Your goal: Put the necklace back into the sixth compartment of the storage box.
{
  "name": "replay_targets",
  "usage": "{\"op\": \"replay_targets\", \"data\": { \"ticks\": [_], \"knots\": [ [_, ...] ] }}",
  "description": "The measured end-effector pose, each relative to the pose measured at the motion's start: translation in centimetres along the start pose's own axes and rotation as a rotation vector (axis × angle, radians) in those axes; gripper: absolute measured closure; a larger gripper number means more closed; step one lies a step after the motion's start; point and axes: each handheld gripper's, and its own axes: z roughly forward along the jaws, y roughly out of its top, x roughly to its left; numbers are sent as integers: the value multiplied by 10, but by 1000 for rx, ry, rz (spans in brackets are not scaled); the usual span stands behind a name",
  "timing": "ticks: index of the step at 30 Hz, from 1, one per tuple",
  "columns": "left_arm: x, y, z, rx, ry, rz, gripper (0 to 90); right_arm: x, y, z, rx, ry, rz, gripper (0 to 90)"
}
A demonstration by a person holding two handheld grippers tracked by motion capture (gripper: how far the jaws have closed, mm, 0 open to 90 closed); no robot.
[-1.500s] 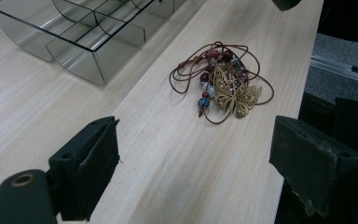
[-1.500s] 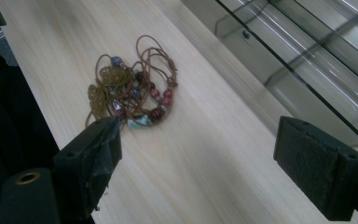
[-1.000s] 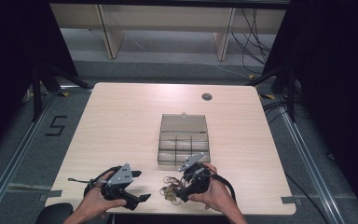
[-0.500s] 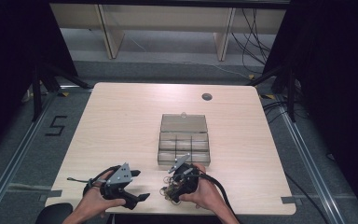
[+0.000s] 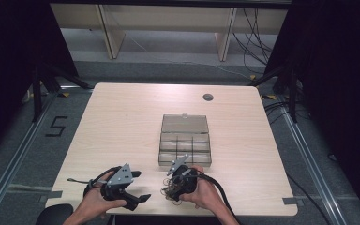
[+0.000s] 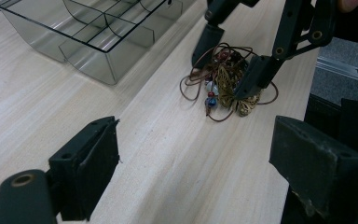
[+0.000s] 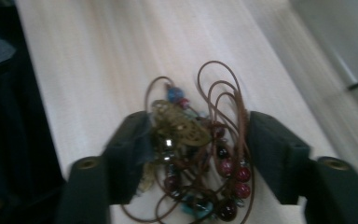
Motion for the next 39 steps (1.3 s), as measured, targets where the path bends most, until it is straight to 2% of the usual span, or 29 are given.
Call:
{"op": "replay_targets", "data": {
  "ticks": [2, 3, 5, 6, 7, 8, 9, 15, 16, 18, 19, 21, 23, 25, 26, 27, 29, 30, 33, 35, 36, 37, 39],
  "knots": [
    [1, 0, 0, 6, 0, 12, 151, 1, 0, -1, 2, 19, -15, 529],
    [1, 0, 0, 1, 5, 9, 151, 2, 1, -3, 2, 27, -20, 606],
    [0, 0, 0, 13, 6, 5, 151, 3, 1, -3, 4, 27, -18, 627],
    [0, 0, 0, 16, 5, 7, 151, 3, 2, -6, -4, 33, -29, 736],
    [0, 0, 0, 16, 5, 11, 151, 3, 2, -6, -4, 33, -29, 736],
    [0, 0, 0, 17, 4, 8, 151, 3, 3, -8, -17, 68, -17, 816],
    [0, 0, 0, 15, 5, 7, 151, 2, 3, -10, -28, 88, -17, 839],
    [1, 0, -1, 24, 0, 9, 151, 2, 5, -13, -32, 105, -48, 873],
    [1, 0, -1, 23, -1, 8, 151, 3, 6, -15, -26, 93, -63, 877],
    [1, 0, -1, 16, 3, 9, 151, 5, 6, -18, -14, 80, -53, 879],
    [1, 0, -1, 15, 2, 9, 151, 4, 7, -19, -19, 84, -88, 882],
    [1, 1, -1, 15, 8, 17, 151, 5, 8, -22, -19, 75, -96, 884],
    [0, 0, 0, 1, 3, -1, 151, 3, 9, -33, -23, 57, -93, 884],
    [2, 1, -1, 6, 7, 15, 151, 3, 9, -38, -26, 48, -86, 884],
    [2, 0, -1, 1, 6, 9, 150, 1, 10, -41, -39, 48, -107, 885],
    [1, 0, -1, 6, 10, -8, 151, 0, 11, -45, -39, 46, -107, 884],
    [3, 0, -1, 11, 10, 11, 151, -1, 15, -53, -45, 21, -113, 885],
    [3, 0, -1, -3, 5, 3, 151, -1, 17, -56, -38, 23, -104, 885],
    [2, 0, -1, -9, 6, -18, 151, -5, 24, -68, -36, 1, -138, 885],
    [2, 0, -1, -3, 9, 0, 151, -5, 28, -75, -32, -6, -125, 885],
    [4, 0, -2, 15, 12, 23, 150, -7, 30, -78, -34, -4, -144, 885],
    [2, 0, -1, 1, 9, -4, 151, -8, 32, -83, -33, -14, -128, 885],
    [3, 0, -1, 4, 9, 5, 151, -11, 35, -89, -43, -32, -151, 885]
  ]
}}
